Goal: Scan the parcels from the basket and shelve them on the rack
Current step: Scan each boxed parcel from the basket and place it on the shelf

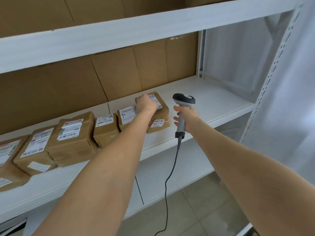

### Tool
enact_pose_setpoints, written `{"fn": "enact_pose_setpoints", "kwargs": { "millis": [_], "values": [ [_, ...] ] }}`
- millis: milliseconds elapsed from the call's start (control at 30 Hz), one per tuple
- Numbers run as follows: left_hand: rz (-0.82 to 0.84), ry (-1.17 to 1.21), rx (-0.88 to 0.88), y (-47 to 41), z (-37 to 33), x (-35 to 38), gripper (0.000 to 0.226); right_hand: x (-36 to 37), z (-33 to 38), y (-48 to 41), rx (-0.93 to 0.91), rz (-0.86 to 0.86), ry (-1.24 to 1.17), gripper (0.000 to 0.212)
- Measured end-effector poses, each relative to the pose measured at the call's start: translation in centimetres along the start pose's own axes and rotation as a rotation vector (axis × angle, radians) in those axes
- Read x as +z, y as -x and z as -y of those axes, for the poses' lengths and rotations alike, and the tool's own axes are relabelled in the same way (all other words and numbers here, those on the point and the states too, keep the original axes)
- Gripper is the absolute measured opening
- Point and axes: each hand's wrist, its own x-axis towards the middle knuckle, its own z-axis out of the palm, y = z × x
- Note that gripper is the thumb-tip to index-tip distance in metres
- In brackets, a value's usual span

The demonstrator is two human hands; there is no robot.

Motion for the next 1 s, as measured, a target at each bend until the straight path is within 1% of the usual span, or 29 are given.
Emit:
{"fn": "enact_pose_setpoints", "kwargs": {
  "millis": [133, 333, 500, 733, 767, 833, 867, 1000],
  "values": [
    [0.097, 0.007, 0.076, 2.6, -1.4, 1.6, 0.041, -2.7, -0.5, 2.4, -0.009, -0.052, -0.073, 0.010],
    [0.290, 0.017, 0.156, 7.9, -2.7, 3.7, 0.045, -7.7, -2.4, 7.3, -0.031, -0.200, -0.190, 0.010],
    [0.418, -0.073, 0.272, 13.4, -3.5, 7.0, 0.039, -12.5, -5.3, 11.8, -0.045, -0.341, -0.289, 0.011],
    [0.644, -0.176, 0.442, 22.4, -5.7, 12.6, 0.042, -21.2, -10.1, 18.6, 0.006, -0.541, -0.447, 0.008],
    [0.665, -0.180, 0.461, 23.7, -5.9, 13.4, 0.037, -22.4, -10.7, 19.5, 0.001, -0.568, -0.457, 0.008],
    [0.713, -0.190, 0.493, 26.3, -6.0, 15.2, 0.021, -24.8, -12.1, 21.0, -0.005, -0.632, -0.476, 0.006],
    [0.738, -0.201, 0.505, 27.6, -6.0, 16.1, 0.018, -26.0, -12.9, 21.7, -0.008, -0.664, -0.487, 0.007],
    [0.831, -0.269, 0.575, 32.8, -6.0, 20.0, 0.032, -30.7, -16.2, 24.5, -0.001, -0.742, -0.534, 0.013]
  ]
}}
